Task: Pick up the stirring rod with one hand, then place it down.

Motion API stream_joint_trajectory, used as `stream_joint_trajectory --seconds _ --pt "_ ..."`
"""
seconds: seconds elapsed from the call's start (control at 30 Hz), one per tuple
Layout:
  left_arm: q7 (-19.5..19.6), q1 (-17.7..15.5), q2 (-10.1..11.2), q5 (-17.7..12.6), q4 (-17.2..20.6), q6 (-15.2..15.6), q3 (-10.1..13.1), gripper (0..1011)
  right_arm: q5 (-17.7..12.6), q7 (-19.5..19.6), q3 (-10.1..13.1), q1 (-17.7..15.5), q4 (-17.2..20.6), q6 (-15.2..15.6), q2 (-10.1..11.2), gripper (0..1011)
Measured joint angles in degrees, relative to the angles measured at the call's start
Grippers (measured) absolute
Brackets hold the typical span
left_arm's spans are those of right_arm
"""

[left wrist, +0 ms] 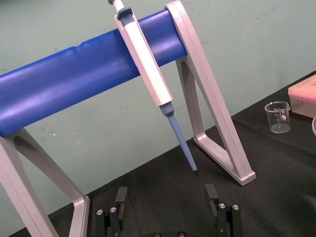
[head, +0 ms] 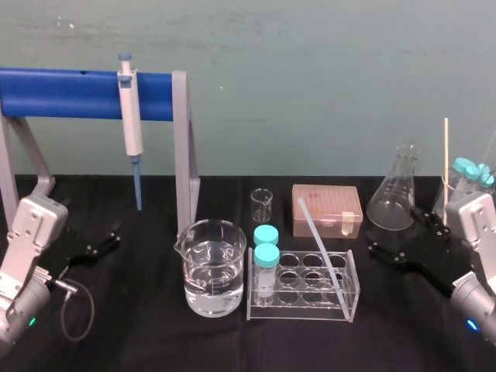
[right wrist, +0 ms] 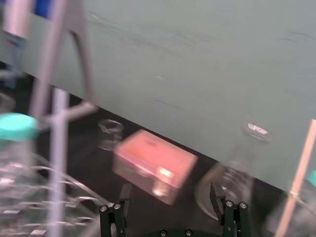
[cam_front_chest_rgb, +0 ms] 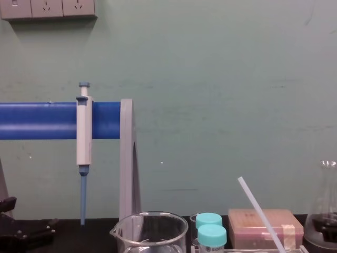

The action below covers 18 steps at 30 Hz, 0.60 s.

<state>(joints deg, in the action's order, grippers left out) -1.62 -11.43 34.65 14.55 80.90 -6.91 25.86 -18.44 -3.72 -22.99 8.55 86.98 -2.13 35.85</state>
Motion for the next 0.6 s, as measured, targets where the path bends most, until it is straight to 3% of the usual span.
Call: stream_joint_trajectory --seconds 0.1,0.3,0.6 --pt "0.0 0.0 0.0 0.0 0.0 0.0 0.0 1000 -2.8 -4.4 0.9 -2.0 4.1 0.1 1.3 1003" --pt "0.0 0.0 0.0 0.0 0.0 0.0 0.0 1000 -5.8 -9.2 2.1 -4.2 8.7 0.6 2.5 1003" --pt "0.0 0.0 0.0 0.0 0.0 0.0 0.0 1000 -6.7 -12.8 2.1 -3.9 9.4 2.4 1.5 1003"
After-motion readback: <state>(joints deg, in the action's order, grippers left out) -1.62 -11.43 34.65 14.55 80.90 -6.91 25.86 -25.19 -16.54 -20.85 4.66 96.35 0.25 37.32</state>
